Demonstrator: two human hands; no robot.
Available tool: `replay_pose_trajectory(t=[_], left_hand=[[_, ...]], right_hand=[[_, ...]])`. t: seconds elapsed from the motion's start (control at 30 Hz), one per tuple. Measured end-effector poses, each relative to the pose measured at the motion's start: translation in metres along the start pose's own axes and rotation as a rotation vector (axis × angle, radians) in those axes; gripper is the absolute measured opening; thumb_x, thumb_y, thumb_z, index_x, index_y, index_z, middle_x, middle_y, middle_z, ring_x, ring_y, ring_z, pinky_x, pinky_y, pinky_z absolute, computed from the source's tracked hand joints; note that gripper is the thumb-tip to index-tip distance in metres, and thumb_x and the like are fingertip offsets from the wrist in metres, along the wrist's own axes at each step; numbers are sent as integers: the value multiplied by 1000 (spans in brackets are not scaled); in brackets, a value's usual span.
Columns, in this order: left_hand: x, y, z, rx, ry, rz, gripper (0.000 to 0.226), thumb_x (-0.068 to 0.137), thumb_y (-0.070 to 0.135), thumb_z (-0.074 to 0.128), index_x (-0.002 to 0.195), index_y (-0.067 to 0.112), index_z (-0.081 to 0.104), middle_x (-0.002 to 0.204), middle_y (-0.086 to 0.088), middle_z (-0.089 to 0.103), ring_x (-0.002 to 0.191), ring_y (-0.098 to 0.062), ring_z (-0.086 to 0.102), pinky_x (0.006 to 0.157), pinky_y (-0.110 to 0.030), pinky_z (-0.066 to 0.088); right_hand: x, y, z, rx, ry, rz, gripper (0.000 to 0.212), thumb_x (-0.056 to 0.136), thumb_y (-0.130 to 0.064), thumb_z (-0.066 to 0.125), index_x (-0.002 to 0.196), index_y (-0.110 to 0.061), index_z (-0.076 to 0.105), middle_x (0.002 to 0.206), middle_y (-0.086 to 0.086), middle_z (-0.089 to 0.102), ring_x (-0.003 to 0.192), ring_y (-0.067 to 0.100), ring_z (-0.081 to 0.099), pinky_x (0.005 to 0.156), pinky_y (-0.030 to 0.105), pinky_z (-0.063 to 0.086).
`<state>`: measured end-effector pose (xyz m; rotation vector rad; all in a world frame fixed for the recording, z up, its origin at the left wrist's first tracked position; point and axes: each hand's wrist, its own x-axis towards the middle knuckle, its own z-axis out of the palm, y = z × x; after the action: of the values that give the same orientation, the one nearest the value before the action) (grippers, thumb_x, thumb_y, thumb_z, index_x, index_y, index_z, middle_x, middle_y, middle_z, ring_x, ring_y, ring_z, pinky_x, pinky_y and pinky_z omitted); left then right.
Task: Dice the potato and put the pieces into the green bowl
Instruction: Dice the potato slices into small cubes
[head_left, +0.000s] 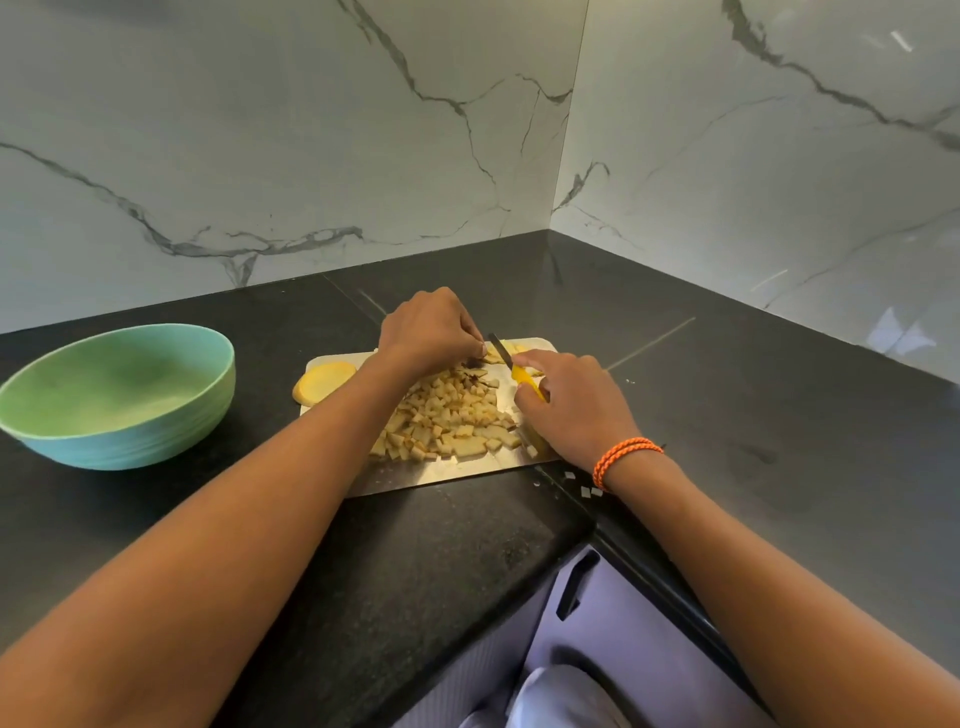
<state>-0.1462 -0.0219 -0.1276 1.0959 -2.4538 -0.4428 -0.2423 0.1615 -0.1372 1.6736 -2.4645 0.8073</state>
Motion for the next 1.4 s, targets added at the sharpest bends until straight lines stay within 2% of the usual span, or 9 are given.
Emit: replay_pose_trajectory(t=[0.2,0.37,0.57,0.77,0.93,1.07,1.13,1.23,1.4], left_hand=[[0,1,2,13,10,19,13,89,36,84,97,27,85,85,14,75,78,-10,67,69,-30,60],[-1,1,2,27,18,20,16,88,40,82,95,26,86,82,14,75,76,-10,67,64,-27,56],[-7,10,4,86,38,24,23,86,48,82,93,26,85,79,12,73,74,-11,67,61,-26,52],[-9,9,2,67,24,8,20,87,45,83,93,26,85,79,14,73,75,-8,67,65,-28,56],[-9,8,-1,25,-4,19,17,91,42,81,96,26,85,81,15,75,76,-7,68,74,-34,62],[-9,7,-5,-36,-27,52,14,97,36,75,100,26,83,86,13,75,77,-7,67,77,-34,60],[-8,4,-6,-54,-56,82,13,99,34,72,100,25,82,91,10,76,78,-7,67,78,-33,59],[-5,-1,-5,-84,-51,102,16,105,26,63,101,25,78,96,6,76,82,-10,68,80,-36,60],[-2,2,5,-50,-101,158,32,109,13,50,132,19,71,126,1,67,106,-17,67,100,-43,57]], right_hand=[[-2,-2,-1,-28,16,-46,44,100,-36,51,144,-32,56,94,7,72,76,18,57,79,40,59],[2,-5,-4,-78,-40,-68,42,101,-35,52,142,-30,58,123,7,67,107,28,63,84,37,50],[1,-6,-6,-48,-86,-62,41,99,-36,55,140,-30,60,130,3,64,110,25,62,92,41,54],[-31,7,-25,-3,-141,-76,40,99,-38,56,139,-33,60,120,2,69,102,20,65,90,40,56],[-37,23,-43,124,-115,-116,34,100,-29,59,134,-30,66,70,-11,65,49,0,51,59,18,40],[-12,37,-49,104,24,-123,33,101,-30,60,132,-26,67,52,-18,57,43,3,45,56,22,38],[-2,44,-46,42,50,-81,33,101,-35,59,131,-26,67,62,-23,59,52,-2,50,65,26,47],[2,56,-35,-88,33,-9,30,101,-46,53,126,-32,66,95,-6,74,78,12,64,76,38,58],[4,56,-32,-148,-53,-57,31,104,-46,49,130,-34,61,97,-3,73,84,18,66,77,41,58]])
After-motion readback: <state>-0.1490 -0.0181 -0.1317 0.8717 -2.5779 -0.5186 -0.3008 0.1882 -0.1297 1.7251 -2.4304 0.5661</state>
